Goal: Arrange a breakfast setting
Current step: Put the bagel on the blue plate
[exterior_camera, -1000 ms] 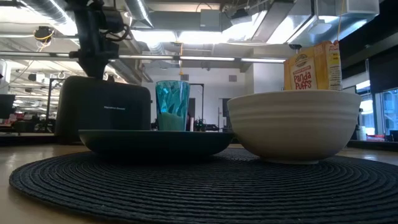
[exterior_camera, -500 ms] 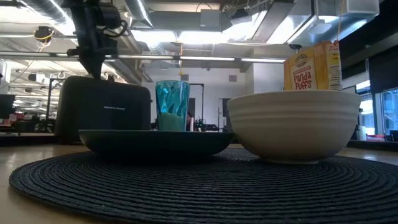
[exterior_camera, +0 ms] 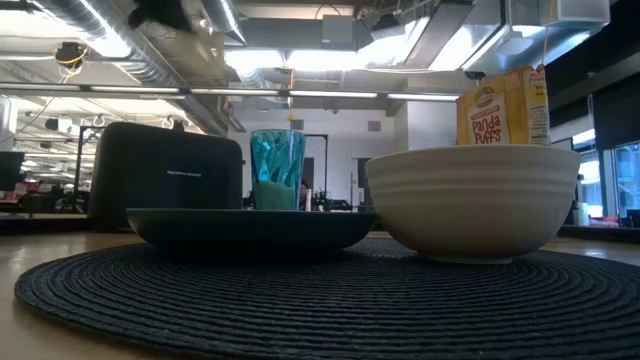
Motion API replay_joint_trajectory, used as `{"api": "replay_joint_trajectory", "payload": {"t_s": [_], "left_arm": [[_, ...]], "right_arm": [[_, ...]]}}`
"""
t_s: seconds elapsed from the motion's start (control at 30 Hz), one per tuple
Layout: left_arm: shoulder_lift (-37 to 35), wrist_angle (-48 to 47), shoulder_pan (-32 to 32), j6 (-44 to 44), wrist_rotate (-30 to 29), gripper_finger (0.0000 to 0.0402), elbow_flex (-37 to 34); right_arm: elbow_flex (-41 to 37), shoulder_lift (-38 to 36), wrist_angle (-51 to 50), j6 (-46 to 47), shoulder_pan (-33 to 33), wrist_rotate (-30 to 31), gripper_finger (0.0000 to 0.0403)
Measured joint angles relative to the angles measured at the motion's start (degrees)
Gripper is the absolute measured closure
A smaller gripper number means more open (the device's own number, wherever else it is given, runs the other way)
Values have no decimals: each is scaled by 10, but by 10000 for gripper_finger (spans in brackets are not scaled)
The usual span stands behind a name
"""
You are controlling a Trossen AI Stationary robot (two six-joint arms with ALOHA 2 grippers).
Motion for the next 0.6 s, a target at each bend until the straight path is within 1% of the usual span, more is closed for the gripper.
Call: {"api": "replay_joint_trajectory", "payload": {"t_s": [0.07,0.13,0.23,0.4,0.53,0.6], "left_arm": [[-4,22,-28,-10,41,394,15],[-7,43,-65,-30,70,395,20],[-4,56,-132,-57,78,395,16],[21,84,-264,-115,31,395,-22],[55,136,-369,-187,-8,395,-73],[80,139,-409,-227,-22,395,-101]], "right_arm": [[0,8,5,0,0,-1,153],[0,15,10,0,0,-13,153],[0,20,15,-3,0,-49,153],[0,23,22,-21,0,-101,153],[0,22,42,-23,0,-177,153],[0,22,44,-22,0,-198,153]]}}
